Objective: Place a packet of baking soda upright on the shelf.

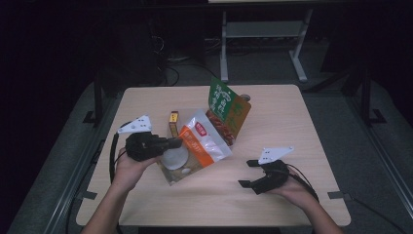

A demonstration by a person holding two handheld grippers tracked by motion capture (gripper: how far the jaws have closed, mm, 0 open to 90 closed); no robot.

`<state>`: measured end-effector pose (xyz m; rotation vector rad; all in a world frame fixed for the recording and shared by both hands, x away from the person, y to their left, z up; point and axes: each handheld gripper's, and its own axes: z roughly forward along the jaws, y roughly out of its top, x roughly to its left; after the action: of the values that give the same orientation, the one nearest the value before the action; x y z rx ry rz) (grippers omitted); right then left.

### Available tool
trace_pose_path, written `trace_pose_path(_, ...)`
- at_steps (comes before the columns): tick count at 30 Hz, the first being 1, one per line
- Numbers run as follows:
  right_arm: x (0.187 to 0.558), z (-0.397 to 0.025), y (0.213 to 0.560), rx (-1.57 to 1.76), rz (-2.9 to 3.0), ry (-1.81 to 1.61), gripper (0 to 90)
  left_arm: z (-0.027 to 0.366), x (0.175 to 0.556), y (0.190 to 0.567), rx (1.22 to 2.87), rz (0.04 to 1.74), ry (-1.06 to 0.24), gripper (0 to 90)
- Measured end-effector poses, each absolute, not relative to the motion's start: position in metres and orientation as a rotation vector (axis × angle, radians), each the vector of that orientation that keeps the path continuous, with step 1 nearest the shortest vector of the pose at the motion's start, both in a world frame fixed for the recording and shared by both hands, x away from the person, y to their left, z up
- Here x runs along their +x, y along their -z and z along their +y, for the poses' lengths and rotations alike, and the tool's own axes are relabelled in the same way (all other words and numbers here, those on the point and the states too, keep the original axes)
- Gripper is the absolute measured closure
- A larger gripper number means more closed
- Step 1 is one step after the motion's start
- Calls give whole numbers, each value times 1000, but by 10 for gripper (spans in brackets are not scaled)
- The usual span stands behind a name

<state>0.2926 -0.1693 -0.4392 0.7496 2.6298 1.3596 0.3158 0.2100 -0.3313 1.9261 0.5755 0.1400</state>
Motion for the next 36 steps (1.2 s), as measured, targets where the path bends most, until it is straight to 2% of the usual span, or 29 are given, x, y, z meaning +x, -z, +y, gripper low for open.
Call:
trace_pose_path(10,294,-155,432,710,2612,-1513,260,178,321,333,1889,544,-104,899)
trace_pose_path(13,294,-154,427,704,2579,-1577,335,170,322,334,1872,537,-95,899)
trace_pose_path(23,294,-158,415,702,2487,-1707,504,150,320,340,1862,522,-64,899)
trace_pose_path(36,296,-155,410,719,2472,-1788,819,148,321,347,1839,534,-40,898)
